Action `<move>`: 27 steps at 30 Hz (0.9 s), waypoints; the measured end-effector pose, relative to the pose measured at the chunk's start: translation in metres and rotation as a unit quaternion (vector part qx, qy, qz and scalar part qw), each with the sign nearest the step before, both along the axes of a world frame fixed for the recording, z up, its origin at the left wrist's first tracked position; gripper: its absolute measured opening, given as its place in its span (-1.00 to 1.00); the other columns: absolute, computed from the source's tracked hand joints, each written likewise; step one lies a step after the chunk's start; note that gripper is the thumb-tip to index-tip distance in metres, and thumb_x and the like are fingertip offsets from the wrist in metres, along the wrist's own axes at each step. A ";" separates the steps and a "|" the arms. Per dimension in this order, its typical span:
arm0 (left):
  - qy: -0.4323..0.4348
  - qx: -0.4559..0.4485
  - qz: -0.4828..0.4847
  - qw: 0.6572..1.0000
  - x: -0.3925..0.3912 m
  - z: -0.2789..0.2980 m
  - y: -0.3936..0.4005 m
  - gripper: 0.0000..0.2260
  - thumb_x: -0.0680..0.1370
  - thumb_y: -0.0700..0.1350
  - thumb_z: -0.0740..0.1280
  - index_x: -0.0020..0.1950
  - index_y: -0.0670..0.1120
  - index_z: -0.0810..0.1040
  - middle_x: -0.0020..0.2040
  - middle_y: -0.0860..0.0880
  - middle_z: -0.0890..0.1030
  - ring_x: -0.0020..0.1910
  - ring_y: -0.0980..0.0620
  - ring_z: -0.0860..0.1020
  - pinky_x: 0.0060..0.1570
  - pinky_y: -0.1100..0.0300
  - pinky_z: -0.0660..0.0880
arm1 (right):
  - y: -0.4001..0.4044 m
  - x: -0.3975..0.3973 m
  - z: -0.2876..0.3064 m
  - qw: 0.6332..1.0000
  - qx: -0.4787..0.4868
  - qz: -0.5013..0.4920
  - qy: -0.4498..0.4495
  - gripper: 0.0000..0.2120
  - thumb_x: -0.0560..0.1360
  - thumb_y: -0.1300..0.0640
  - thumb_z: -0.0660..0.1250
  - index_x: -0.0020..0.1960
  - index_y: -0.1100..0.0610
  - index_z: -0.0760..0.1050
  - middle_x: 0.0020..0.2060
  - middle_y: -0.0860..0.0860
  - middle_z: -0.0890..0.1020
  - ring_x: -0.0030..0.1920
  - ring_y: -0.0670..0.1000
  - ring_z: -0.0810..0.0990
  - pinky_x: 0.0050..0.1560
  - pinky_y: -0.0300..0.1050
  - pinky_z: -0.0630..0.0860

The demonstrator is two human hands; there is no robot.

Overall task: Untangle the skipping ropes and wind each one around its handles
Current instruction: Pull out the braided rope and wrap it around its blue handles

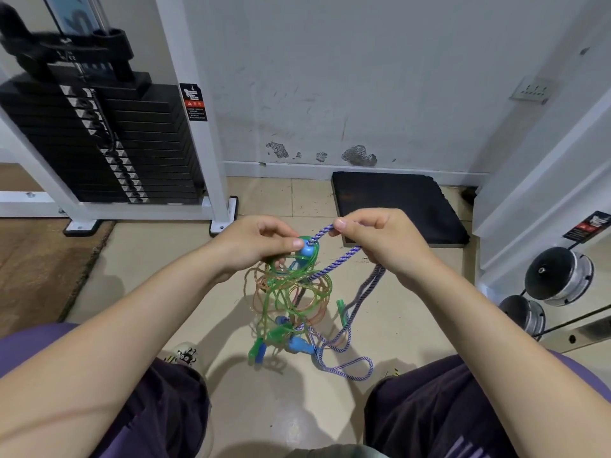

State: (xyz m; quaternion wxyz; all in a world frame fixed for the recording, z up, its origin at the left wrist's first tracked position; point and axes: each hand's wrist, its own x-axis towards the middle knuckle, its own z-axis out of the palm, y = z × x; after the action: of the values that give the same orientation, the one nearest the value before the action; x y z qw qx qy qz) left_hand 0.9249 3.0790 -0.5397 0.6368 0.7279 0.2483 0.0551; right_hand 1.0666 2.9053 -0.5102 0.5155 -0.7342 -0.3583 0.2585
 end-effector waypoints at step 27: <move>-0.030 0.058 0.100 0.993 0.005 -0.013 -0.003 -0.84 0.55 -0.13 0.41 -0.21 -0.06 0.50 -0.18 -0.13 0.60 -0.30 0.03 0.47 -0.33 0.22 0.38 | 0.003 -0.007 -0.003 0.996 -0.049 0.067 -0.029 -0.86 0.53 0.16 0.40 -0.07 0.24 0.66 -0.59 -0.21 0.48 -0.54 -0.23 0.40 -0.44 -0.45 0.26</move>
State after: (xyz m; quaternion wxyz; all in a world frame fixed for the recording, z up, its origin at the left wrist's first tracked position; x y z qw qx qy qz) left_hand 0.9302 3.0761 -0.5525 0.5918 0.7333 0.2969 0.1545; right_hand 1.0595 2.9085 -0.5133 0.4498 -0.7403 -0.4080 0.2884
